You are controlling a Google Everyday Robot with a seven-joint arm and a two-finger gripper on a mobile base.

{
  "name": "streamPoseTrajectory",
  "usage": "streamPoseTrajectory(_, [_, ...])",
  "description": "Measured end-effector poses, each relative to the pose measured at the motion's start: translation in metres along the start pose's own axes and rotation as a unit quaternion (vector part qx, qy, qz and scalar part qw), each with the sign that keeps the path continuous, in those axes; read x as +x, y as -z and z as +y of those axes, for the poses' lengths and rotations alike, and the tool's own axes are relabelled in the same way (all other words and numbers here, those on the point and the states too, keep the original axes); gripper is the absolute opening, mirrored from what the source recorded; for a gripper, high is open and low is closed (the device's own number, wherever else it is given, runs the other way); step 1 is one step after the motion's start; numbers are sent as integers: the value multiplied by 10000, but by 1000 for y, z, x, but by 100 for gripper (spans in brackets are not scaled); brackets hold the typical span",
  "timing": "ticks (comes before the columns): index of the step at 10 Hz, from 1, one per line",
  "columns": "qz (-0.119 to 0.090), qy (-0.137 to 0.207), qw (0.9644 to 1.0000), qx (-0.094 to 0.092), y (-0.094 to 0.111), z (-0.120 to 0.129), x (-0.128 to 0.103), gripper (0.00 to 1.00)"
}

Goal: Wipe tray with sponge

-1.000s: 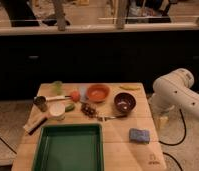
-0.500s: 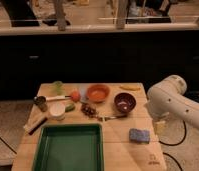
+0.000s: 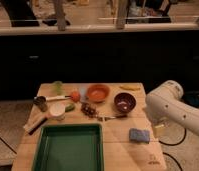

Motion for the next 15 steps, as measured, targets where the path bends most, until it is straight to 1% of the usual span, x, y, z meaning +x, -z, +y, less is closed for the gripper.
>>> streamPoseTrajectory(3, [-9,254,9997,-16,-11,9,-3,80])
streamPoseTrajectory(4, [-15,282,9996,-16,-13,10,-3,80])
streamPoseTrajectory(7, [-91,454,9989,-20,-28,14,-11,80])
streamPoseTrajectory(9, [-133,518,9986,-32,-32,17,-12,80])
streamPoseTrajectory(12, [-203,598,9980,-71,-47,17,-14,80])
streamPoseTrajectory(15, [-298,619,9976,-101,-54,19,-11,80])
